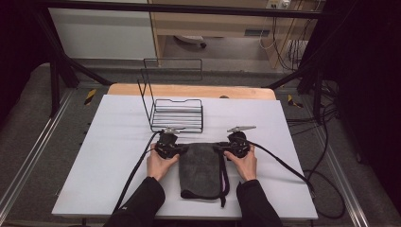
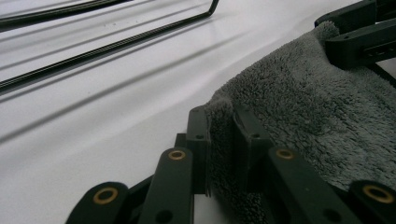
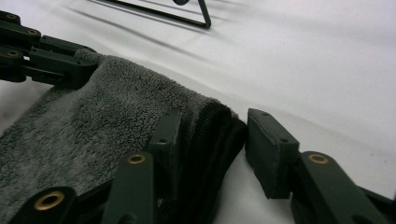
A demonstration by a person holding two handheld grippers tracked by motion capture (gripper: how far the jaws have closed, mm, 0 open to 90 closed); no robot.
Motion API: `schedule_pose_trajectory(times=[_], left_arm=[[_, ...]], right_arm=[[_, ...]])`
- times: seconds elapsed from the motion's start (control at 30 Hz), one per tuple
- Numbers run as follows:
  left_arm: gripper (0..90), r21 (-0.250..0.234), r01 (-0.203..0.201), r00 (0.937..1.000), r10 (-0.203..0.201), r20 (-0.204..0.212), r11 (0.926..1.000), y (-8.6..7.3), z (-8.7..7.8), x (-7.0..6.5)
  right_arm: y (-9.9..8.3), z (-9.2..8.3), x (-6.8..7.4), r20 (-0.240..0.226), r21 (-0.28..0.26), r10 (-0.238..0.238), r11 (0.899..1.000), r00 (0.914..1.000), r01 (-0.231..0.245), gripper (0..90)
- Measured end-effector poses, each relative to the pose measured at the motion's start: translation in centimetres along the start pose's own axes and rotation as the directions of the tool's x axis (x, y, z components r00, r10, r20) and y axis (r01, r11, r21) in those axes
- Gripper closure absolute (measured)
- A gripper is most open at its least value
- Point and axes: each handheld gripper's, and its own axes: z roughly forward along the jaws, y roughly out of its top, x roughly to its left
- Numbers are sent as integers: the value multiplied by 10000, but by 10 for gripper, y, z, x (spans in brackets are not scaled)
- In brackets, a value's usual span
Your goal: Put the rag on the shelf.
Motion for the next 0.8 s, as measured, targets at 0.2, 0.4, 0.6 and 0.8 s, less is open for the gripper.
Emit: schedule_pose_trajectory(times=[0.2,0.4,0.6,0.8], left_arm=[[776,-27,-158,9999,158,-47,9999,0,0,-1],[778,-9,-121,9999,121,66,9999,0,0,1],[800,-26,196,9992,-195,359,9998,1,-2,5],[807,-421,223,9978,-196,635,9989,5,-15,6]], right_arm=[[1,0,0,-294,285,376,9989,9989,-368,663],[2,-1,-1,-544,530,681,9965,9962,-652,750],[5,-5,-3,-761,620,800,9952,9939,-753,799],[7,-16,1,-982,236,681,9975,9928,-660,806]])
